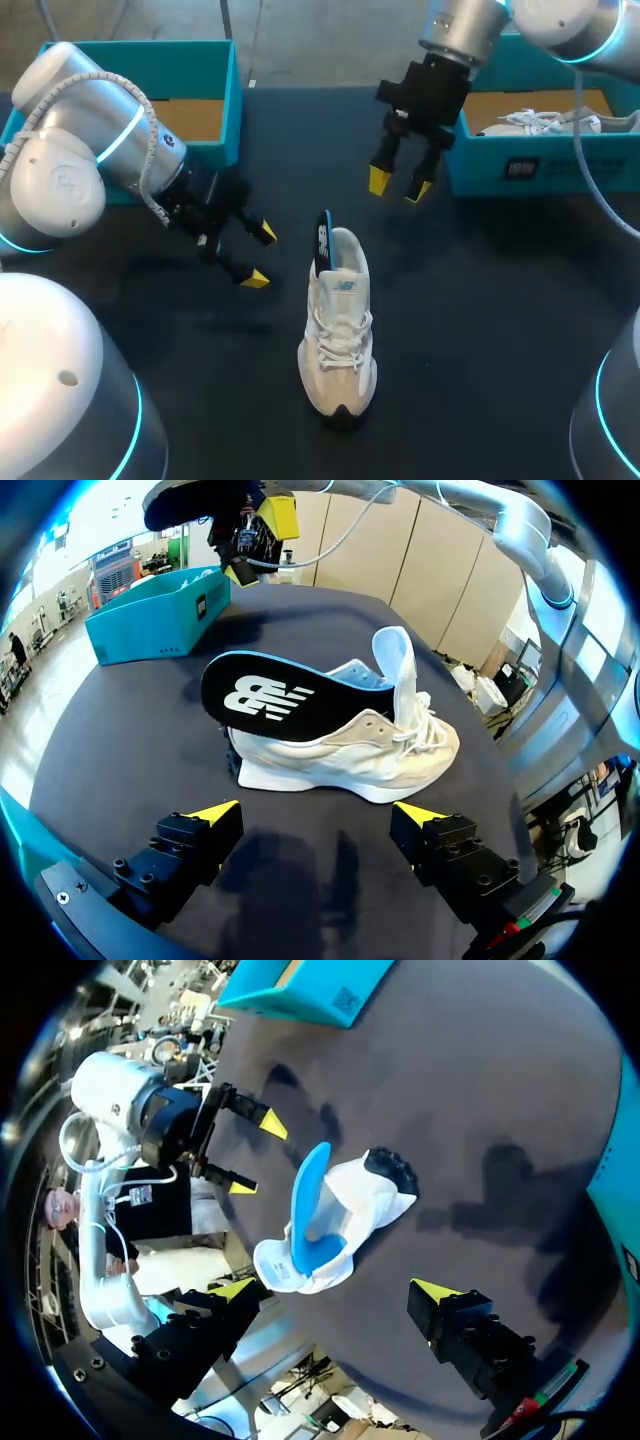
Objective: Take the shoe out of the shoebox, open the shoe tongue, remove and reinsert the insole, then place the shoe into the shoebox
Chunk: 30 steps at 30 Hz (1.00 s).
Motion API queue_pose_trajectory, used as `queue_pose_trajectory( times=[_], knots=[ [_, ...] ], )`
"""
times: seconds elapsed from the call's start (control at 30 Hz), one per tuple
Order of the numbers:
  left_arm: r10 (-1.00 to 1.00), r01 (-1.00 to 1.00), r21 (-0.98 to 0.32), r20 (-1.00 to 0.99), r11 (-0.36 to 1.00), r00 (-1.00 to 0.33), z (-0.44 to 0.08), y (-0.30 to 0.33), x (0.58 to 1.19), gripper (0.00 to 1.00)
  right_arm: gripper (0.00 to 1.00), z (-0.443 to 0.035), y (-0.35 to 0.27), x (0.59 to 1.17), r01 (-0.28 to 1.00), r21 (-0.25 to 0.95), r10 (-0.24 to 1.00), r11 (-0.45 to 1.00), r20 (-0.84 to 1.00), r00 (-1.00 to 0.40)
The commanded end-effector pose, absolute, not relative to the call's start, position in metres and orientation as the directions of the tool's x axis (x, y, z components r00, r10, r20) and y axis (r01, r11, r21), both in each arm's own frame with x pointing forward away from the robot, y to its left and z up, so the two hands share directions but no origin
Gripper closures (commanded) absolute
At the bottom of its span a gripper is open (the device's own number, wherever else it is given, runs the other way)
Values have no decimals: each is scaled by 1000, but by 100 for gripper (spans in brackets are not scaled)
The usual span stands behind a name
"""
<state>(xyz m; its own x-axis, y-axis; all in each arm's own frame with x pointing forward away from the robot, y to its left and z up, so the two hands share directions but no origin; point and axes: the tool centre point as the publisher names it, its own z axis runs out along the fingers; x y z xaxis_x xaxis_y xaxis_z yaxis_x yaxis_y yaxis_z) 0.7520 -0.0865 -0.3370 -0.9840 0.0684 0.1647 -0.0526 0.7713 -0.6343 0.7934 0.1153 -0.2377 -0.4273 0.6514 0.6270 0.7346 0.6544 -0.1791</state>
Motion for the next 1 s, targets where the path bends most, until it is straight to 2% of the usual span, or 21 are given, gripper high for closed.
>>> queue_pose_trajectory(
  times=[0.03, 0.3, 0.67, 1.0],
  knots=[
    [68, -52, -633, 164, 772, -984, -337, -87, 752, 0, 0, -238, 114, 790, 766, -132, 653, 629, 625, -428],
    [68, -52, -633, 164, 772, -984, -337, -87, 752, 0, 0, -238, 114, 790, 766, -132, 653, 629, 625, -428],
    [68, -52, -633, 164, 772, -984, -337, -87, 752, 0, 0, -264, 116, 778, 864, 62, 690, 499, 575, -440],
    [68, -52, -633, 164, 772, -984, -337, -87, 752, 0, 0, -269, 130, 775, 887, 76, 697, 455, 590, -408]
  ],
)
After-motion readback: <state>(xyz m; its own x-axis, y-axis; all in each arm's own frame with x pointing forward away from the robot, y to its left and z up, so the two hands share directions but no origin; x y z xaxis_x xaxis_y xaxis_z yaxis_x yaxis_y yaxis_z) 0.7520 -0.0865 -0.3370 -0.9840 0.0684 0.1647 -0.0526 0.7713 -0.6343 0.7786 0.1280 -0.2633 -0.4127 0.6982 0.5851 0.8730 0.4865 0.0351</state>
